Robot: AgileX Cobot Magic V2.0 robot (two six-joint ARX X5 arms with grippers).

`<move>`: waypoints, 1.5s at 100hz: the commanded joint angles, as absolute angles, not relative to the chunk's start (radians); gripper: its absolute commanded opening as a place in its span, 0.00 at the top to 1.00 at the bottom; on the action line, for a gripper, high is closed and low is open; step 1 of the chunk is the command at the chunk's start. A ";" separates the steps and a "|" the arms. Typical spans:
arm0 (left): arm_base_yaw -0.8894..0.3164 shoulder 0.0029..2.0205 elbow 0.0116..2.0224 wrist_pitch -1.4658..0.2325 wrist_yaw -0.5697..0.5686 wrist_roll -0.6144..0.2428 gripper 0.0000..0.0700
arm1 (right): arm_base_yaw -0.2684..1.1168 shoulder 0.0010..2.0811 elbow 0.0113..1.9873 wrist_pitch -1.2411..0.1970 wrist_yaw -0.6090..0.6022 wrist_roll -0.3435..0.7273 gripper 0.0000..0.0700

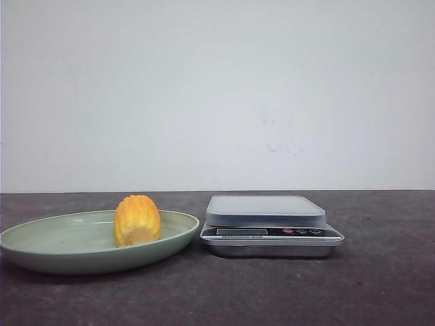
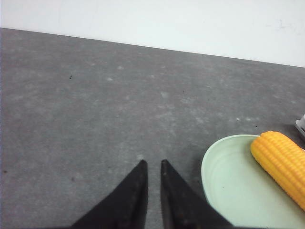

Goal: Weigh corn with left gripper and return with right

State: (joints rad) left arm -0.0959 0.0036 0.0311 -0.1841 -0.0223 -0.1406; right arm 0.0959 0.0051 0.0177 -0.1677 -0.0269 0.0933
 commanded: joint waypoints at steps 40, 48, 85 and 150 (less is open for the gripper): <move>-0.097 0.003 0.014 -0.187 -0.022 -0.124 0.98 | 0.094 0.004 0.014 -0.152 -0.025 0.098 0.99; -0.097 0.003 0.014 -0.187 -0.022 -0.124 0.98 | 0.095 0.004 0.014 -0.149 -0.028 0.098 0.99; -0.097 0.003 0.028 -0.188 0.097 -0.487 0.98 | 0.096 0.004 0.014 -0.143 -0.027 0.216 0.99; -0.097 0.170 0.543 -0.408 0.236 -0.418 0.98 | 0.096 0.219 0.601 -0.310 -0.212 0.244 0.99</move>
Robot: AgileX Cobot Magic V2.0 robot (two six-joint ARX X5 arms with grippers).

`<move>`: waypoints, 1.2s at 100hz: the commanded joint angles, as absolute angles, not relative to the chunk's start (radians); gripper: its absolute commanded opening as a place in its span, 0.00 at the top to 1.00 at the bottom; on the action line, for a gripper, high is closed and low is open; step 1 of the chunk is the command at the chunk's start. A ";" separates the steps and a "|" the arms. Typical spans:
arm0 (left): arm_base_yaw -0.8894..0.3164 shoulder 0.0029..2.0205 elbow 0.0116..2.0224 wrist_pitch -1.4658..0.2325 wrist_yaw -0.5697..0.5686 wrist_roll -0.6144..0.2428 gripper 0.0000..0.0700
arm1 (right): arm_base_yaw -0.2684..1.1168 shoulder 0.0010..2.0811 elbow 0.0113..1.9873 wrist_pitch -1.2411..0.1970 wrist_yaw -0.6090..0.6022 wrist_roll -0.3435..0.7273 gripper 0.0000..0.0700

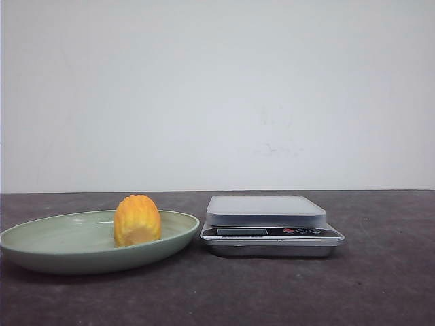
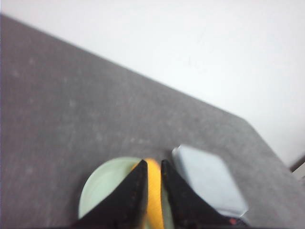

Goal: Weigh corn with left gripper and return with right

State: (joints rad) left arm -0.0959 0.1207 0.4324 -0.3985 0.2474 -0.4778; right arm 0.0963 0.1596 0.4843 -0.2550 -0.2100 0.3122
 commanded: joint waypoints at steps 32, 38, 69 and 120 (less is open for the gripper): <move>-0.097 0.474 1.056 -0.614 0.159 -0.208 0.98 | 0.096 0.458 1.015 -0.455 -0.210 0.141 0.99; -0.097 0.508 1.105 -0.638 0.175 -0.220 0.94 | 0.096 0.476 1.039 -0.456 -0.214 0.137 0.99; -0.097 0.537 1.153 -0.686 0.271 -0.223 0.00 | 0.096 0.486 1.049 -0.496 -0.272 0.137 0.14; -0.128 0.754 1.148 -0.889 0.290 -0.384 0.00 | 0.096 0.500 1.049 -0.547 -0.273 0.157 0.00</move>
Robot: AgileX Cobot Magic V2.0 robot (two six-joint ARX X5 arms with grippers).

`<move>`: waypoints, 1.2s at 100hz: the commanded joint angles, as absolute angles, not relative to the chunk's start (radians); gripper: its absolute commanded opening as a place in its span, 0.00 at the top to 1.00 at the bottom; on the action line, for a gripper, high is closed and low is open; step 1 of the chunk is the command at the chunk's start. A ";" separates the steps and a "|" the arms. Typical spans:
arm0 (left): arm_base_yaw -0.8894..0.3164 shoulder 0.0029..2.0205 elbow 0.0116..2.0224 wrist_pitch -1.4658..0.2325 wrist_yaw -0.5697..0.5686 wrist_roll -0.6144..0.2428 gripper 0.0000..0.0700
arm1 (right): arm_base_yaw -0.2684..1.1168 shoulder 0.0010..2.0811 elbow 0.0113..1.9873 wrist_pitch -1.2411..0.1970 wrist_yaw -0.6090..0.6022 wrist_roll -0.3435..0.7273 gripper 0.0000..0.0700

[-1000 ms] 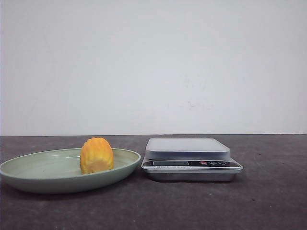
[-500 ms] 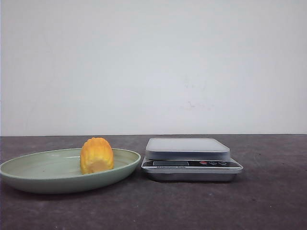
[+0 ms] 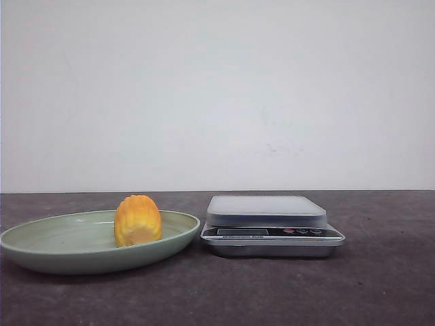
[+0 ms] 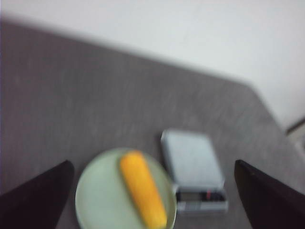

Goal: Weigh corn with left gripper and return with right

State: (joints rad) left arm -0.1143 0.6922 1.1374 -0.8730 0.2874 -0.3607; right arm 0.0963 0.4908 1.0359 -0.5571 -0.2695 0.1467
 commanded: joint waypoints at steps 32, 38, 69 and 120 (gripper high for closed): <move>-0.292 1.103 1.148 -0.844 0.348 -0.402 0.00 | 0.096 0.553 1.049 -0.550 -0.273 0.158 0.00; -0.322 1.166 1.148 -0.818 0.348 -0.403 0.00 | 0.096 0.561 1.049 -0.554 -0.273 0.157 0.00; -0.427 1.443 1.149 -0.680 0.303 -0.439 0.00 | 0.097 0.566 1.049 -0.564 -0.273 0.146 0.01; -0.493 1.758 1.149 -0.629 0.252 -0.461 0.36 | 0.117 0.567 1.049 -0.586 -0.273 0.141 0.01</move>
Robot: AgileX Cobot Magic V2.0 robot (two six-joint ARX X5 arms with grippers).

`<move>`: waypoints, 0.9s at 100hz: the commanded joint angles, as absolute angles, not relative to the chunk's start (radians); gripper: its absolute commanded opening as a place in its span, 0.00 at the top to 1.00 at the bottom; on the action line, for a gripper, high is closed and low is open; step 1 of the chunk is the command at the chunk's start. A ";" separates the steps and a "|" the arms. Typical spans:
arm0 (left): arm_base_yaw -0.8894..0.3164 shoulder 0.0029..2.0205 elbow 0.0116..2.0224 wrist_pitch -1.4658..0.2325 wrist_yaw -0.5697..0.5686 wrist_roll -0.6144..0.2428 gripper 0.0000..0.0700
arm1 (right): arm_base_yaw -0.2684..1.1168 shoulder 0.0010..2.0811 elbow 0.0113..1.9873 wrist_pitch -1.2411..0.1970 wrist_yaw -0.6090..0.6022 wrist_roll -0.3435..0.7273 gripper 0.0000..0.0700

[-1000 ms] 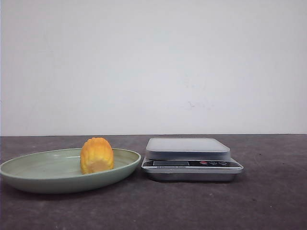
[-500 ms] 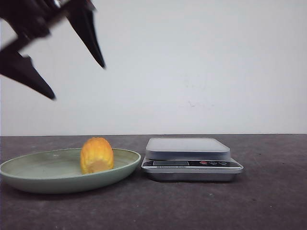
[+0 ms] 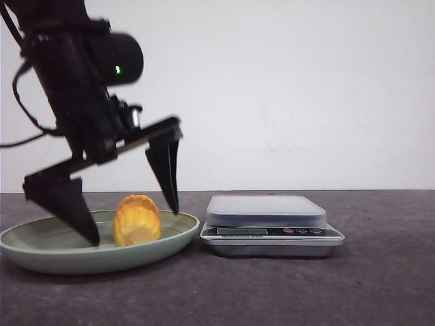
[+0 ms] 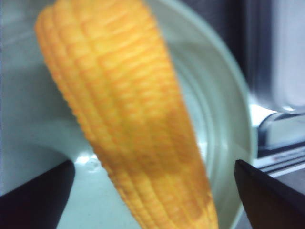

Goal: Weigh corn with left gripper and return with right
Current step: 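Lower the left gripper over the yellow corn cob and close on it, then lift the corn with the left gripper and carry it over the scale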

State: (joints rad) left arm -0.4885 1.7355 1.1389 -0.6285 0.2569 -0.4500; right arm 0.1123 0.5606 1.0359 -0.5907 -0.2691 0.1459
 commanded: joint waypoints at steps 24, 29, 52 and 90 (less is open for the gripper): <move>-0.493 1.703 1.162 -0.640 0.273 -0.404 0.99 | 0.129 0.567 1.049 -0.585 -0.262 0.122 0.01; -0.493 1.670 1.171 -0.640 0.273 -0.400 0.99 | 0.129 0.567 1.049 -0.585 -0.262 0.122 0.01; -0.490 1.468 1.282 -0.632 0.271 -0.383 0.99 | 0.129 0.567 1.049 -0.585 -0.262 0.123 0.01; -0.494 1.290 1.476 -0.376 0.315 -0.376 0.99 | 0.129 0.567 1.049 -0.585 -0.262 0.124 0.01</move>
State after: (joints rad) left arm -0.4885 1.2762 1.4525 -0.4084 0.3130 -0.3592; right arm 0.1246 0.5606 1.0359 -0.5926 -0.2619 0.1337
